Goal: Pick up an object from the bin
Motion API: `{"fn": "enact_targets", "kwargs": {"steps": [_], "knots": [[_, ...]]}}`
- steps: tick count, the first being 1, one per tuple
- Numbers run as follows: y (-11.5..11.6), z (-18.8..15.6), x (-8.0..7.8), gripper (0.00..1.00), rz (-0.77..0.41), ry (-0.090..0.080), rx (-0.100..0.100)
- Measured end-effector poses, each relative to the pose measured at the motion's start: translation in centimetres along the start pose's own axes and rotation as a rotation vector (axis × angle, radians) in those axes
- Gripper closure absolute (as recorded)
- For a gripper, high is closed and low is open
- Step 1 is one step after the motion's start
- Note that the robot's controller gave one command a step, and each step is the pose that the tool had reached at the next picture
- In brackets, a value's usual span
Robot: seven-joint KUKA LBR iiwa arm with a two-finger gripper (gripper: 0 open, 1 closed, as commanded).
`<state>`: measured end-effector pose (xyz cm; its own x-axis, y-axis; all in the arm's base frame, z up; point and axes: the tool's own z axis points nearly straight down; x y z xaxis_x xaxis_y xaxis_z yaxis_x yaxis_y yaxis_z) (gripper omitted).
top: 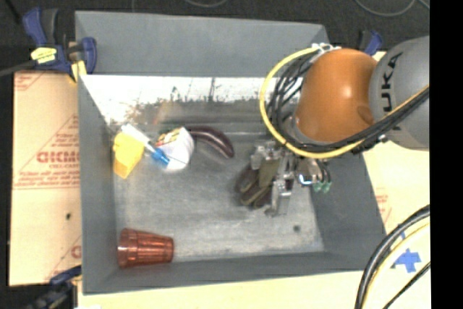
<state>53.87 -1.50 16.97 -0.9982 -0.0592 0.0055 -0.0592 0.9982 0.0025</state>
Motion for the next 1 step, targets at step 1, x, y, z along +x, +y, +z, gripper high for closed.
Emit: {"fn": "enact_targets", "kwargs": {"steps": [1], "knots": [[-2.41, -0.48, 0.75, 0.0, 0.134, -0.016, 0.003]]}}
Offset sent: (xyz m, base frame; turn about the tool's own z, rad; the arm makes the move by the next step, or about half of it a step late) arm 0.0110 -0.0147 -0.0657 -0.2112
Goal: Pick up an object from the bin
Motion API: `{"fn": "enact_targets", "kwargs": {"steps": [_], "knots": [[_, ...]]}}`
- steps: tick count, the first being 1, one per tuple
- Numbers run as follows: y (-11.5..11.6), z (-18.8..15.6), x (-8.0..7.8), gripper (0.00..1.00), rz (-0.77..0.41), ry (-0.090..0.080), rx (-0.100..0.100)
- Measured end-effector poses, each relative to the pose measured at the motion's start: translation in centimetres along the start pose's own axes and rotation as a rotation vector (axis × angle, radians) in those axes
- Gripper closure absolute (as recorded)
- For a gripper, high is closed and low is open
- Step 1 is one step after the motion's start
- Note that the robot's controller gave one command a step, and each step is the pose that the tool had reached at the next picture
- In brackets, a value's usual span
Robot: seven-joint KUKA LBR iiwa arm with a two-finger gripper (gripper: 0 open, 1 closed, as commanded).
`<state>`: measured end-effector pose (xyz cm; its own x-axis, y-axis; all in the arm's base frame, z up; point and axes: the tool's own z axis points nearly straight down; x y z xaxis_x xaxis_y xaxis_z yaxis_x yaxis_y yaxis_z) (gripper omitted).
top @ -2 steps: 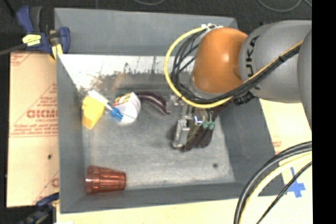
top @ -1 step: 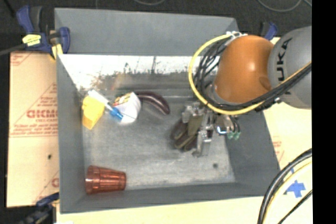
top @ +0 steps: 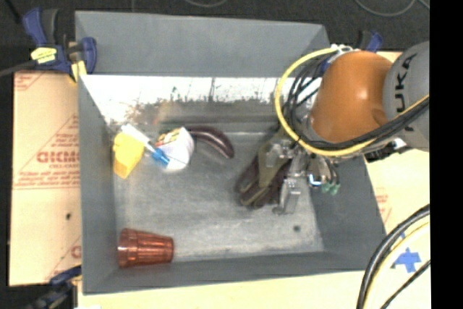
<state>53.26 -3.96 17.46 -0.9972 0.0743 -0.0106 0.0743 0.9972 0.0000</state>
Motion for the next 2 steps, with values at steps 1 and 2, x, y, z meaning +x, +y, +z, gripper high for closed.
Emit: {"fn": "enact_targets", "kwargs": {"steps": [1, 2], "knots": [[0.2, 1.0, -0.3, 0.0, -0.019, 0.001, -0.001], [2.1, 2.7, -1.0, 0.0, -0.307, 0.004, 0.0]]}}
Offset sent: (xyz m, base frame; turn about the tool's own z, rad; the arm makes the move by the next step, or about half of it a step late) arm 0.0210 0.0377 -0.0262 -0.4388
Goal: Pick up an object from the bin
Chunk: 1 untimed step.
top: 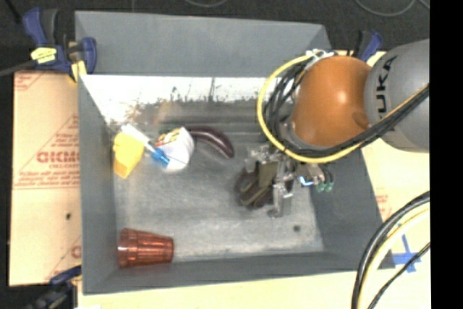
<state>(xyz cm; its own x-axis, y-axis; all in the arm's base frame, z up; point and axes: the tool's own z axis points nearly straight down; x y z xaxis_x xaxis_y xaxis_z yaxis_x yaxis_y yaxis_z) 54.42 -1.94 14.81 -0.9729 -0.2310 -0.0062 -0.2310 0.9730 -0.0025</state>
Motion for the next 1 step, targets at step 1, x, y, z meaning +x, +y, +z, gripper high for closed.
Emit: {"fn": "enact_targets", "kwargs": {"steps": [1], "knots": [[-0.22, 2.38, -1.16, 0.0, -0.109, -0.007, 0.001]]}}
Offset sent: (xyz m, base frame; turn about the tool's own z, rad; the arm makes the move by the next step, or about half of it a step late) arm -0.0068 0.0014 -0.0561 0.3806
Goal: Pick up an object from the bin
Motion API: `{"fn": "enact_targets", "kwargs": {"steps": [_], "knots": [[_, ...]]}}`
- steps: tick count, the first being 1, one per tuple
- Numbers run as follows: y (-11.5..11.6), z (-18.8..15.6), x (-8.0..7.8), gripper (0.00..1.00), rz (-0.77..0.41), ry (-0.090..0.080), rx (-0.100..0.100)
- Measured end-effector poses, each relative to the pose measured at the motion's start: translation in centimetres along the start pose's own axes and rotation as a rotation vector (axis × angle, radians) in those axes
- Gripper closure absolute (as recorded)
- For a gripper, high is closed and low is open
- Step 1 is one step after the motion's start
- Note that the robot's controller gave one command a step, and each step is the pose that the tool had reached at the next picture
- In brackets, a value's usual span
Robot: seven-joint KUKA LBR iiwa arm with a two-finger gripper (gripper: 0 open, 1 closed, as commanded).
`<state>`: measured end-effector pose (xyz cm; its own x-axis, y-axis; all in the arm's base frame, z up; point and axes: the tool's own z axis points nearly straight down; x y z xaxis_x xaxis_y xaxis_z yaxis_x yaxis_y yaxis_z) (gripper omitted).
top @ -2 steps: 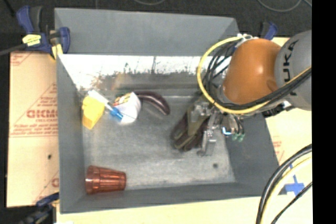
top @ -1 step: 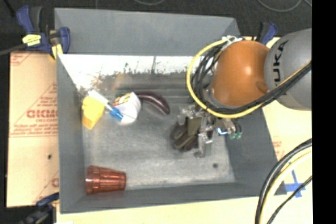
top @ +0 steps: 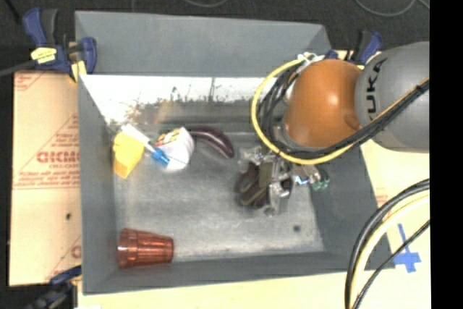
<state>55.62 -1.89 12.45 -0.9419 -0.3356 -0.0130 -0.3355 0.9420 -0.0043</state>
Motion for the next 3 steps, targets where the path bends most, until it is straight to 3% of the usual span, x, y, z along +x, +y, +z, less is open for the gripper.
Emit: {"fn": "enact_targets", "kwargs": {"steps": [1, 3], "knots": [[0.63, 3.19, 1.74, 1.0, 0.489, 0.005, 0.001], [0.63, 3.19, 1.74, 1.0, 0.49, 0.005, 0.0]]}}
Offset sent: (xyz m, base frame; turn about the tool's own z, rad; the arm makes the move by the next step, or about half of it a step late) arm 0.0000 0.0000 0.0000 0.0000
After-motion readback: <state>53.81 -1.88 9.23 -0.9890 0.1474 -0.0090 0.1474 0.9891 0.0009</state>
